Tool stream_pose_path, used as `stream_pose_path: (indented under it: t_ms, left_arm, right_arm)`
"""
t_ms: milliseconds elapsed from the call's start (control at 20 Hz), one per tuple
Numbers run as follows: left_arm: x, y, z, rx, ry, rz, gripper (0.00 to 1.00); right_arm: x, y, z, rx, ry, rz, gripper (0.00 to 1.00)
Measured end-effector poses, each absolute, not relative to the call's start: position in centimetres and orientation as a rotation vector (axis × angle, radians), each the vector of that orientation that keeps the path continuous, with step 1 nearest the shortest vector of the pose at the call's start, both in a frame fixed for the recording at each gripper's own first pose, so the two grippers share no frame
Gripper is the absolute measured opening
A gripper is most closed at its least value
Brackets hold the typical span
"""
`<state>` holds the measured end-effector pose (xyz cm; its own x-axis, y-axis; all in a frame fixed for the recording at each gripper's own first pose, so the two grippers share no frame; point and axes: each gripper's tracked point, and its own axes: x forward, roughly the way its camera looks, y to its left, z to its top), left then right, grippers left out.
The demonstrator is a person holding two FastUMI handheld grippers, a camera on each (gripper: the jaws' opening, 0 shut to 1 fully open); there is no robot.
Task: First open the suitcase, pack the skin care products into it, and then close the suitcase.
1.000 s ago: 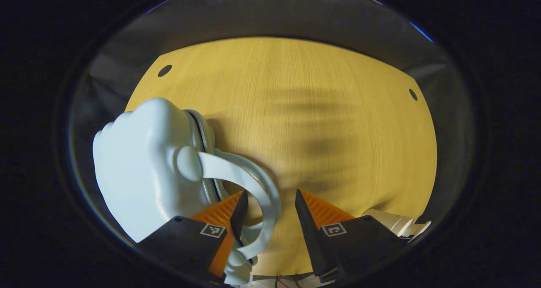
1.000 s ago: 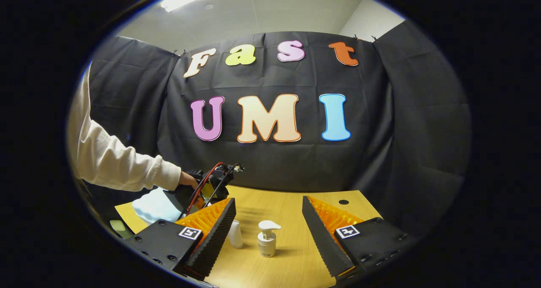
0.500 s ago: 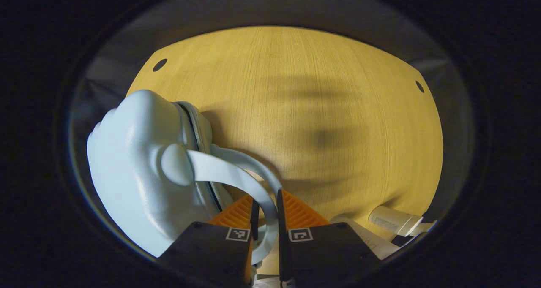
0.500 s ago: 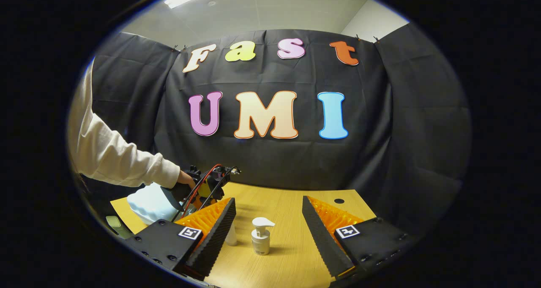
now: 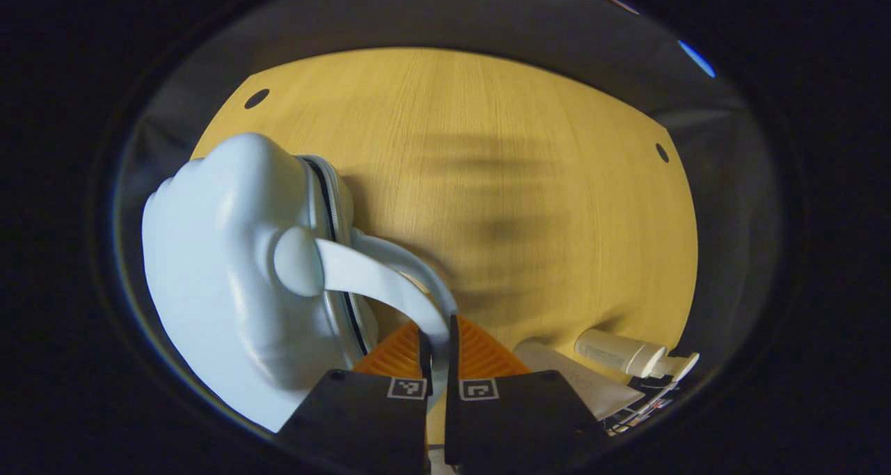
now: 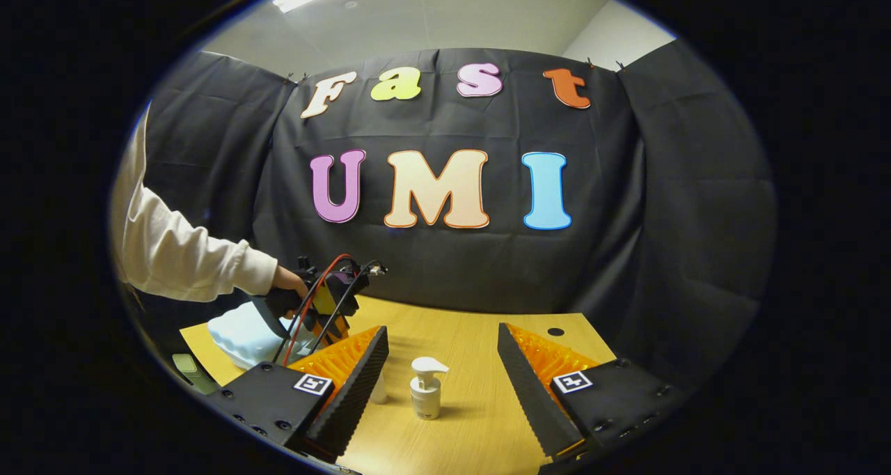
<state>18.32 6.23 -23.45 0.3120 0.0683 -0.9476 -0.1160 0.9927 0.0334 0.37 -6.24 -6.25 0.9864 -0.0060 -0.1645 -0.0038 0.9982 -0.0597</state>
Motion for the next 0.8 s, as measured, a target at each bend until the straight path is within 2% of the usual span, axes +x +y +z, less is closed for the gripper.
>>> stream_pose_path:
  t_ms: [500,800]
  left_arm:
    - [17.4,5.8,-18.0,-0.114,1.101,-0.048,0.03]
    - [17.4,8.7,-13.7,-0.158,0.968,-0.042,0.03]
  right_arm:
    - [0.6,-4.6,-5.7,-0.084,0.147,0.018,0.99]
    - [1.0,-2.2,-5.1,-0.118,0.127,0.022,0.99]
